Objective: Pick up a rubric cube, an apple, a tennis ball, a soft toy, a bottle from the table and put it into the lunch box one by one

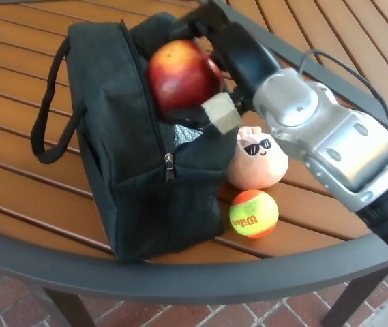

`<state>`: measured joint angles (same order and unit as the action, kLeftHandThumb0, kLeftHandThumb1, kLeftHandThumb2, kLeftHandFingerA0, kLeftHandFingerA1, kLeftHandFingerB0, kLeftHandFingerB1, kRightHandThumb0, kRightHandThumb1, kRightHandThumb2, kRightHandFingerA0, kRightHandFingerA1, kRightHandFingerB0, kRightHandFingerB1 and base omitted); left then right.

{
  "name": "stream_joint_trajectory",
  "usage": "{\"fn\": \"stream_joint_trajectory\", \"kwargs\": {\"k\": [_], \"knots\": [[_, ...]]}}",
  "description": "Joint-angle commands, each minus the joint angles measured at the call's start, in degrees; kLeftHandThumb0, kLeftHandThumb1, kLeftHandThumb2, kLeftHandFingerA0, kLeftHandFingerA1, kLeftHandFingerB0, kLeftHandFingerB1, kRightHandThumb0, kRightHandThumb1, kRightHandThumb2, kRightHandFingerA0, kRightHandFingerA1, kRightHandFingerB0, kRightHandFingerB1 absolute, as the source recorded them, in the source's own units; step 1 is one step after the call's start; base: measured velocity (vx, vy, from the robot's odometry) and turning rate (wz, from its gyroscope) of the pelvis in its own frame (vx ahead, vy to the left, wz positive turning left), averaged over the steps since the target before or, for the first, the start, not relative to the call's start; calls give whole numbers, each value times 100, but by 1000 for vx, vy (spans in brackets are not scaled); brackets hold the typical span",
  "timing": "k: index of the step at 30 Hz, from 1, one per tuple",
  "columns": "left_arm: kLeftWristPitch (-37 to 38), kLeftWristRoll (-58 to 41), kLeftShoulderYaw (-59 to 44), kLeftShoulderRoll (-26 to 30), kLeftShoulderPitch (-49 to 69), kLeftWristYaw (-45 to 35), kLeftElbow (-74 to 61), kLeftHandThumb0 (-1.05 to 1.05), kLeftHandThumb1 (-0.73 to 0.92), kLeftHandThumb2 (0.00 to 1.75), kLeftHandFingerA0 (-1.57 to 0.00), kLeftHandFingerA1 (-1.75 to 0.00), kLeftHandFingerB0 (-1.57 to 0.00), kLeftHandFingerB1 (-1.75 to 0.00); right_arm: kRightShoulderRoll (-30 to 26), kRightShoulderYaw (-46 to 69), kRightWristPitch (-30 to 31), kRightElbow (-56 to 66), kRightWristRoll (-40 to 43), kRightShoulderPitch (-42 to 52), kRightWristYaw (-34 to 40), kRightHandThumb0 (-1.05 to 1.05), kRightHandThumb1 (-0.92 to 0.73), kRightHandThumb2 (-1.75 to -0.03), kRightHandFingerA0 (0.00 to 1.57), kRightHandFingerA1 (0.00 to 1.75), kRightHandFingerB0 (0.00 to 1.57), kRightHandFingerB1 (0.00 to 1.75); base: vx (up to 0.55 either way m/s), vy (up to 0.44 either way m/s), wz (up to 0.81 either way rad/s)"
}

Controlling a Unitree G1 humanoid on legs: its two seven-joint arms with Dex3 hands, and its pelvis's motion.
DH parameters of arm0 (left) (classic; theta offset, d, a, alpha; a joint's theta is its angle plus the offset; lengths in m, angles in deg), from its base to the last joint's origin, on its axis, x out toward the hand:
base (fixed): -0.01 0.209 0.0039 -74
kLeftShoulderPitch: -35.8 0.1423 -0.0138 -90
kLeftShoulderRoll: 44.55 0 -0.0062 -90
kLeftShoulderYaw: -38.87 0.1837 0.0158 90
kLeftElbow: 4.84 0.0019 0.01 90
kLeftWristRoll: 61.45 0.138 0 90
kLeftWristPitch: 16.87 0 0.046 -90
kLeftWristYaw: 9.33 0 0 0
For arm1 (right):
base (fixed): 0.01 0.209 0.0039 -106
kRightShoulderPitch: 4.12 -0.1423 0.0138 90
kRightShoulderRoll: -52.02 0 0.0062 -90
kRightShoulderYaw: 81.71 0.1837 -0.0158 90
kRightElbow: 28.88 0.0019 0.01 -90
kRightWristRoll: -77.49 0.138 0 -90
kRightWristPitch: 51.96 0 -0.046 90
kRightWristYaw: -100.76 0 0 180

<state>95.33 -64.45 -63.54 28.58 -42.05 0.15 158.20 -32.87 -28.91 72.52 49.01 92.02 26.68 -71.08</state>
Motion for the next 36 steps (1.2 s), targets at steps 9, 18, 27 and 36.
{"fn": "stream_joint_trajectory", "kwargs": {"k": [9, 18, 27, 36], "knots": [[275, -50, -126, 132, 25, -143, 154, -19, 41, 113, -105, -126, -99, -111, -291, -2021, 155, 54, -3411, -2077, -525, -96, -63, -71, 0, 0, 0, 0, 0, 0, 0], [316, 52, -27, 138, 30, -38, 113, -17, 42, 111, -99, -138, -97, -115, -496, -2506, 300, -89, -3773, -2176, -787, -101, -54, -97, 0, 35, 0, 0, 0, 0, 0], [334, 15, -85, 132, 21, -92, 133, -20, 43, 112, -105, -123, -98, -109, -631, -1351, -64, 556, -3142, -1409, -784, -63, -55, -76, 0, 0, 13, 37, 0, 0, 0], [337, 17, -65, 89, 5, -19, 20, -20, 46, 109, -105, -117, -96, -105, -943, 346, 157, 1550, -3158, 141, -729, -40, -45, -96, 0, 52, 26, 57, 0, 0, 0]]}}
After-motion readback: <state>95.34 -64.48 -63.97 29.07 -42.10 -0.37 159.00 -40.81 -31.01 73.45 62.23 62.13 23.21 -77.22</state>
